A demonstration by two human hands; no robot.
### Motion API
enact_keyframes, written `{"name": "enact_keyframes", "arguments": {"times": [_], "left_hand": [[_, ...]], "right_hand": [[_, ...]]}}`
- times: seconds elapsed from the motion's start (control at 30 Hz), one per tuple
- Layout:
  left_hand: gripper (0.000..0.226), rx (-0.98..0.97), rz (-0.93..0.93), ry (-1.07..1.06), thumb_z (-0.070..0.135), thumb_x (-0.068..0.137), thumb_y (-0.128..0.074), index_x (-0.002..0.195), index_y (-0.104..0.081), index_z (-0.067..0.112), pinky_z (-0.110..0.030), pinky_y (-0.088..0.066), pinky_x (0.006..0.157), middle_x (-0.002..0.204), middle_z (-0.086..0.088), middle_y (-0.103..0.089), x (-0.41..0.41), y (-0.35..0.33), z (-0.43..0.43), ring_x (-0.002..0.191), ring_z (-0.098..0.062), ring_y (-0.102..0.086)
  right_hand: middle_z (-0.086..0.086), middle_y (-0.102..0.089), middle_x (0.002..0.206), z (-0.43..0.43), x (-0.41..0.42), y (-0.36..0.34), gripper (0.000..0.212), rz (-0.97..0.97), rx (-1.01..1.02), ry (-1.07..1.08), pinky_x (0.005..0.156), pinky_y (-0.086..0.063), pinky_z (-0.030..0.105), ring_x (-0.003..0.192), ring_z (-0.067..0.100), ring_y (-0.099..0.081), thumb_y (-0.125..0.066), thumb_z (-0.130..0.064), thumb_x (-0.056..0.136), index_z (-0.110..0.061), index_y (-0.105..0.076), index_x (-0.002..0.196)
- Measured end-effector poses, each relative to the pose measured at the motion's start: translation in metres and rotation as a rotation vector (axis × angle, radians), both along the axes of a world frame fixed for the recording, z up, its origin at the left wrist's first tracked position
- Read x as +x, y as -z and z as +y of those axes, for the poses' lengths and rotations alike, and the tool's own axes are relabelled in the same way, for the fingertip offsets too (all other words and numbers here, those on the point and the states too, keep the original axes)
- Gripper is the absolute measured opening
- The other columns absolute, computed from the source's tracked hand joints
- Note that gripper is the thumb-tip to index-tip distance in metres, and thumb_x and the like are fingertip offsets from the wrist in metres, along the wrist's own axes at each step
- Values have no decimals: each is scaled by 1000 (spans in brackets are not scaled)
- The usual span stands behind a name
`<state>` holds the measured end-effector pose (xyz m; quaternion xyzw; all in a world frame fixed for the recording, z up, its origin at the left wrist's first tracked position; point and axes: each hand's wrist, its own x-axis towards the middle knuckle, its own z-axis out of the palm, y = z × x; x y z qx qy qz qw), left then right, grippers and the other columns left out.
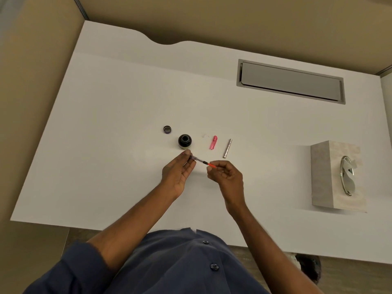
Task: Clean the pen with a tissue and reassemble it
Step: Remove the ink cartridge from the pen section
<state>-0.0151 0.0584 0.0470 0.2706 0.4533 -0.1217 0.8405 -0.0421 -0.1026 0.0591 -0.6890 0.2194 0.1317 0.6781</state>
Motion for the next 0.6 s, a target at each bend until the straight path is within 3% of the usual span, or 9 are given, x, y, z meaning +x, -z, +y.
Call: {"name": "enact_keyframes", "arguments": {"times": [0.27,0.4,0.47,0.53,0.6], "left_hand": [[18,79,-48,21,6,87,-75,105,-73,2,-33,-60,89,93,-8,-78,7,-4,5,82,-14,-77],[28,86,-24,64,24,86,-79,103,-73,2,-31,-61,84,100,-11,-77,12,-8,8,90,-18,-76],[26,280,-14,92,29,87,-79,100,-74,7,-29,-61,81,98,-10,-76,9,-7,6,90,-20,-75],[17,625,-71,97,24,88,-78,101,-74,13,-30,-61,83,98,-7,-76,4,-4,5,87,-15,-73],[20,1002,-266,175,18,88,-77,108,-71,17,-30,-58,87,99,2,-73,0,0,9,89,-5,-68]], "right_hand": [[13,-78,92,4,24,-15,14,-83,4,-11,80,-62,31,86,22,-75,-77,-10,91,-5,-75,104],[11,-78,89,7,31,-12,13,-103,-43,26,79,-62,31,83,22,-76,-78,-14,91,-6,-76,102],[11,-77,86,9,36,-11,11,-103,-71,59,81,-64,34,82,23,-75,-78,-15,91,-7,-76,100],[14,-77,85,10,42,-10,10,-104,-92,72,82,-64,35,81,23,-75,-78,-15,92,-7,-76,98],[16,-77,87,12,47,-13,11,-112,-109,64,82,-65,36,82,24,-76,-78,-16,91,-7,-76,97]]}}
